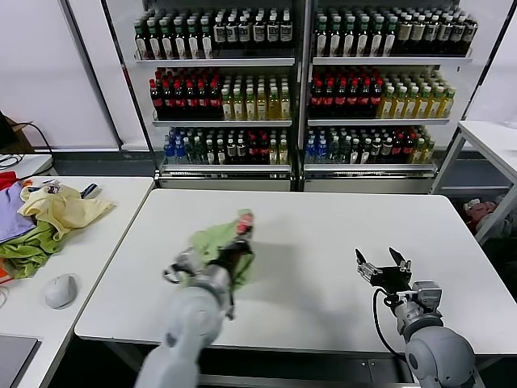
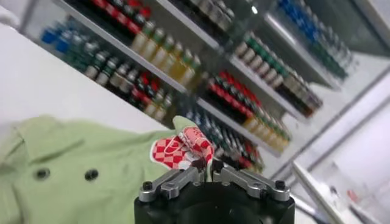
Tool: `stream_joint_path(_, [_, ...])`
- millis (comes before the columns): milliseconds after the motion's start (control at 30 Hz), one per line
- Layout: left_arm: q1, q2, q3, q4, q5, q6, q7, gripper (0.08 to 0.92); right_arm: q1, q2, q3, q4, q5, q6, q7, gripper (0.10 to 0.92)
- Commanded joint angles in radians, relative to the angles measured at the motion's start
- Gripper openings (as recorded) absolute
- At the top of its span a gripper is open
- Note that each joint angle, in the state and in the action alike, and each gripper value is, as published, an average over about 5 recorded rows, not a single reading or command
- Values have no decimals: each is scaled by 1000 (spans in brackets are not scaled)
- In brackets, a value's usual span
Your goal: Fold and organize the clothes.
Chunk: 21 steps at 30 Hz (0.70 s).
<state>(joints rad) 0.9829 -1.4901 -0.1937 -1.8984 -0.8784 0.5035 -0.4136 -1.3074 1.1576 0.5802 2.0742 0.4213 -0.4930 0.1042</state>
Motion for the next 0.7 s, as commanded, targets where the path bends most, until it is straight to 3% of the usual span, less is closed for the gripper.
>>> stream_joint_path(33, [-156, -162, 332, 309, 249, -29, 19, 112, 7, -8, 20, -7, 16, 9, -4, 823])
stream_joint_path(167, [-170, -161, 342, 323, 271, -63, 51, 129, 24, -15, 16, -19, 21, 8, -4, 823])
stream_joint_path(467, [-135, -140, 293, 232, 323, -187, 130, 366, 57, -22, -12, -41, 22, 4, -1, 823])
stream_joint_path(567, [-93, -90, 237, 155, 434, -202, 132, 453, 76, -17, -52, -46, 20, 0, 5, 823])
stream_joint_path(700, [-7, 42, 128, 36, 546, -215, 115, 574, 118, 8, -155, -81, -2, -8, 20, 823])
